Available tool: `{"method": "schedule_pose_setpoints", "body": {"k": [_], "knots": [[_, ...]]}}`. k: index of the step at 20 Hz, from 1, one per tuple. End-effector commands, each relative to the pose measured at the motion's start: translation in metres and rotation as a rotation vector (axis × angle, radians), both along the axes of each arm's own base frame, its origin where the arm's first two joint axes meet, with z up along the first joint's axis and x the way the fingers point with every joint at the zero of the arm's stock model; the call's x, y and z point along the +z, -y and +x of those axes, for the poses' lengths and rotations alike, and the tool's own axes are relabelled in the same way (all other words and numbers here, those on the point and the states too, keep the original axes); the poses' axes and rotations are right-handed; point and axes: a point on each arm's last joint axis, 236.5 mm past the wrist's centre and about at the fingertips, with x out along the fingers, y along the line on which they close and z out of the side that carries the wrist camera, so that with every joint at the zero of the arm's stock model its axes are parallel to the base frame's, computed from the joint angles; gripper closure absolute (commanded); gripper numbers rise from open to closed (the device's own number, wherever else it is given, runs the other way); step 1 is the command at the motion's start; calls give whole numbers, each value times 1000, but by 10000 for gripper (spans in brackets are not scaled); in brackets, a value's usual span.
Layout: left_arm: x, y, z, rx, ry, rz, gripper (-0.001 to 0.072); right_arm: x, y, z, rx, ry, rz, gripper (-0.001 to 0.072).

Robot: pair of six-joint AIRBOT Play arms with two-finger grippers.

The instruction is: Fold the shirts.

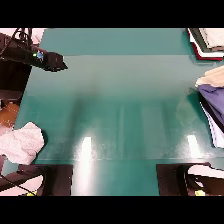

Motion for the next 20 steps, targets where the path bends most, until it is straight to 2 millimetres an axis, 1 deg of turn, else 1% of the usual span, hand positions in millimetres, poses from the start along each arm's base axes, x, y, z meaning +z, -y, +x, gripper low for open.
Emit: {"method": "schedule_pose_setpoints", "body": {"k": [1,3,4,5,6,7,8,9,10,12,13,14,15,17,18,20], "knots": [[0,0,0,-15,9,11,683,-36,20,-56,-142,-230,69,697],[0,0,0,-22,13,15,683,-52,32,-88,-241,-351,88,696],[0,0,0,-22,12,15,683,-56,35,-100,-274,-391,99,692],[0,0,0,-23,13,15,683,-58,36,-107,-285,-409,110,686],[0,0,0,-29,17,20,683,-59,37,-113,-294,-417,119,594],[0,0,0,-36,21,24,683,-60,39,-117,-303,-422,127,383],[0,0,0,-40,24,27,683,-60,41,-120,-312,-420,130,188],[0,0,0,-41,24,28,683,-59,42,-121,-314,-410,139,127],[0,0,0,-41,24,28,683,-58,39,-120,-306,-397,154,127],[0,0,0,-40,25,27,683,-51,28,-105,-257,-337,194,133],[0,0,0,-40,25,27,683,-45,15,-91,-205,-293,224,134],[0,0,0,-40,26,27,683,-39,-3,-75,-139,-256,253,134],[0,0,1,-39,28,26,683,-34,-26,-60,-60,-235,283,135],[1,0,2,-36,34,24,682,-24,-88,-31,137,-221,332,135],[1,0,2,-36,34,25,683,-20,-124,-17,244,-222,346,135],[0,0,1,-38,28,26,682,-17,-196,1,440,-245,342,136]]}}
